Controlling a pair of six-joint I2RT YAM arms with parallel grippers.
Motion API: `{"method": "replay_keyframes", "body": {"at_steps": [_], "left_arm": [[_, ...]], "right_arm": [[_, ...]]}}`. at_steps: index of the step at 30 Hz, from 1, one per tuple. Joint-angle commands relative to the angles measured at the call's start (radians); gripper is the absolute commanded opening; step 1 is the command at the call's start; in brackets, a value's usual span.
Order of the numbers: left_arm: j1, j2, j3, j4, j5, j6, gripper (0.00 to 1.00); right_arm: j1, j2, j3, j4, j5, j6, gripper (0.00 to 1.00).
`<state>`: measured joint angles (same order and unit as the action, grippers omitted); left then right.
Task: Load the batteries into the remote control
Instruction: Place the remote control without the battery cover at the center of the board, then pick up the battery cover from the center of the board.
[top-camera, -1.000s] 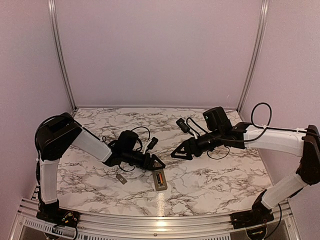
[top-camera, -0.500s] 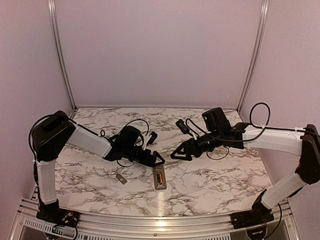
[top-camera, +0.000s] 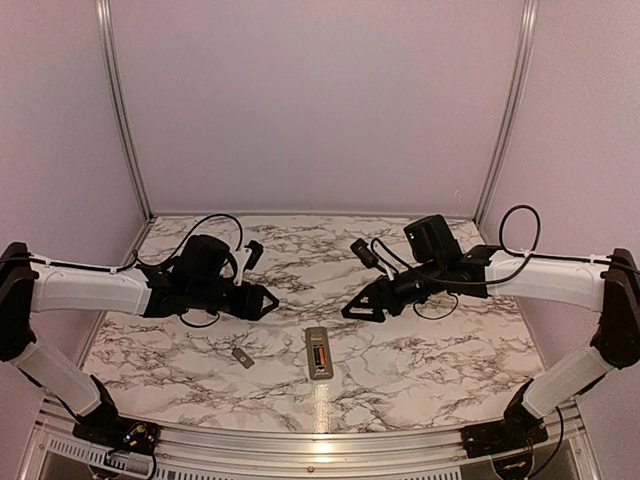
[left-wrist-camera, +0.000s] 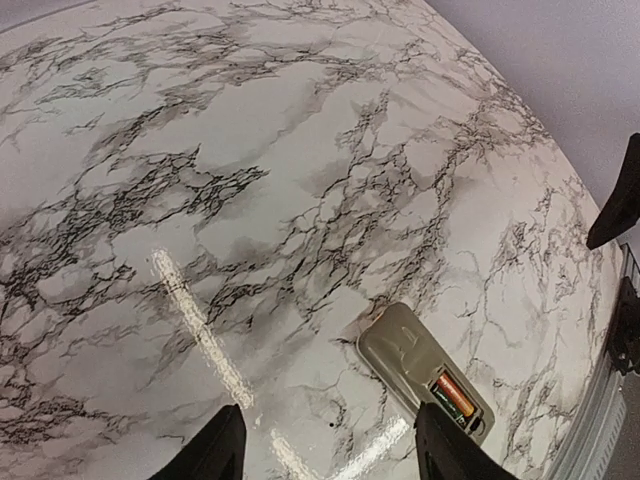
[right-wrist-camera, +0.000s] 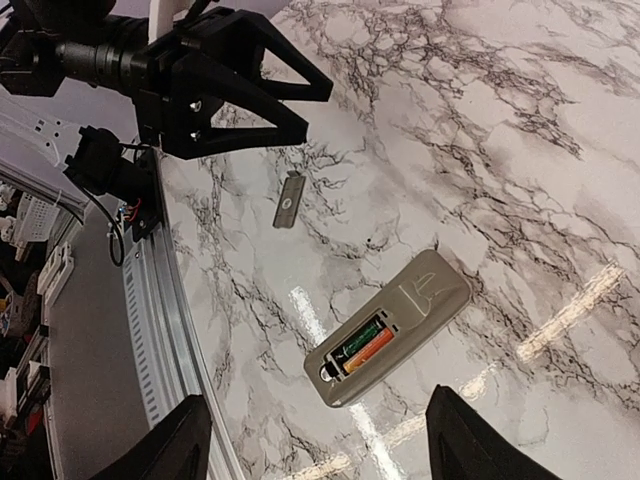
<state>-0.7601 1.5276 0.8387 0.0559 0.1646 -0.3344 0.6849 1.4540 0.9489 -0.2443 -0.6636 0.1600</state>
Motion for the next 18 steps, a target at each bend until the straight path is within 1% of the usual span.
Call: {"method": "replay_keyframes", "body": {"at_steps": [1,7,14,18], "left_arm": [[-0.002,-0.098,-0.117,-0.174,-0.091,-0.033,0.52],[-0.002,-0.175,-0.185,-0.257,-0.145,-0.062,0.31],[-0.002,-0.151,-0.182,-0.3,-0.199,-0.057,0.21],[-0.002,-0.112,-0.175,-0.295,-0.194,-0.045,0.16]], "right_arm": [[-0.009,0.002,-0.004,0.021,-0.028,-0.025,0.71],[0.01,0.049,0.008,0.039,-0.069,-0.026,0.65],[0.027,0.073,0.026,0.038,-0.091,-0.034,0.63],[0.027,0.082,0.03,0.035,-0.104,-0.035,0.62]]}}
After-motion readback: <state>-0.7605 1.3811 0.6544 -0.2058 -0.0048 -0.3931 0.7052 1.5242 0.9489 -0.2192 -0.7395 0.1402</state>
